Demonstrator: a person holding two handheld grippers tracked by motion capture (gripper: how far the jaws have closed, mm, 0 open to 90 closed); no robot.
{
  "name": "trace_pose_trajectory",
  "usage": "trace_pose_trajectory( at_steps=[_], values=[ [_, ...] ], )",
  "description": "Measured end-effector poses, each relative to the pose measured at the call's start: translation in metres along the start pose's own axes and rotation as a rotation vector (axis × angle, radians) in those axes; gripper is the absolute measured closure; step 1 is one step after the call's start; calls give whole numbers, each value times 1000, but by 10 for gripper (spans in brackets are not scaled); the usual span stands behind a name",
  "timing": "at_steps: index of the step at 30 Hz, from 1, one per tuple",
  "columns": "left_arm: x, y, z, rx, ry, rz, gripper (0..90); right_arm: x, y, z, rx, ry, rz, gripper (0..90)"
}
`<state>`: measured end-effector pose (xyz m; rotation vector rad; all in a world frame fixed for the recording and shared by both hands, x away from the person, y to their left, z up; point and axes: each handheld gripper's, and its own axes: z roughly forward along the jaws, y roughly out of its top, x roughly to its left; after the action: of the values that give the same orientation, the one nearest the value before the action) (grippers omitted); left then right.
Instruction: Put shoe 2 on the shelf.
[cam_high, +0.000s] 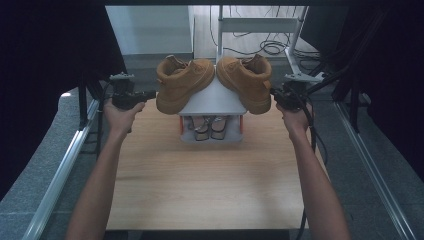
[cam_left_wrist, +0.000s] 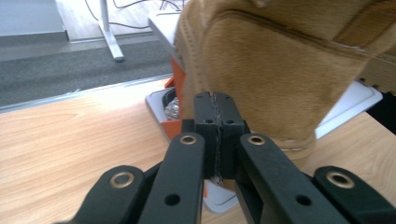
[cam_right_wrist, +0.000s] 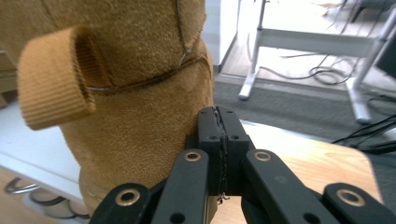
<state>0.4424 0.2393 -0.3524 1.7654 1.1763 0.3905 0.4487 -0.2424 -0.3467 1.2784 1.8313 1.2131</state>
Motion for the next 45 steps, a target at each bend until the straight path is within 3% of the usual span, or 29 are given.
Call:
trace_pose_trajectory(
  at_steps=[7,10,13,15,19,24,25,27,29,30,34,45],
  values=[
    [-12,3,2,-2,26,22,896,8,-3,0,-33,-45,-35,895],
    [-12,3,2,-5,29,19,896,13,-3,0,-42,-36,-36,896],
    [-20,3,2,-1,75,66,897,21,-3,0,-47,-15,-55,895],
    [-22,4,2,0,85,72,897,28,-4,2,-54,-19,-80,895],
    [-17,4,2,-2,54,34,897,34,-5,6,-64,-15,-75,895],
    [-18,4,2,-2,52,45,898,34,-5,9,-66,-20,-66,895],
    [-18,5,3,1,24,36,897,33,-5,10,-67,-16,-59,895],
    [-20,5,8,-9,-73,5,897,32,-5,11,-67,-5,-43,895],
    [-31,8,13,0,-22,46,898,30,-6,11,-69,1,-32,895],
    [-34,9,15,4,-20,58,897,30,-6,11,-70,6,-30,895],
    [-42,14,23,-9,-83,37,897,31,-5,13,-67,17,-36,895],
    [-56,18,36,-28,-100,25,896,40,-4,28,-49,56,-29,895]
  ],
)
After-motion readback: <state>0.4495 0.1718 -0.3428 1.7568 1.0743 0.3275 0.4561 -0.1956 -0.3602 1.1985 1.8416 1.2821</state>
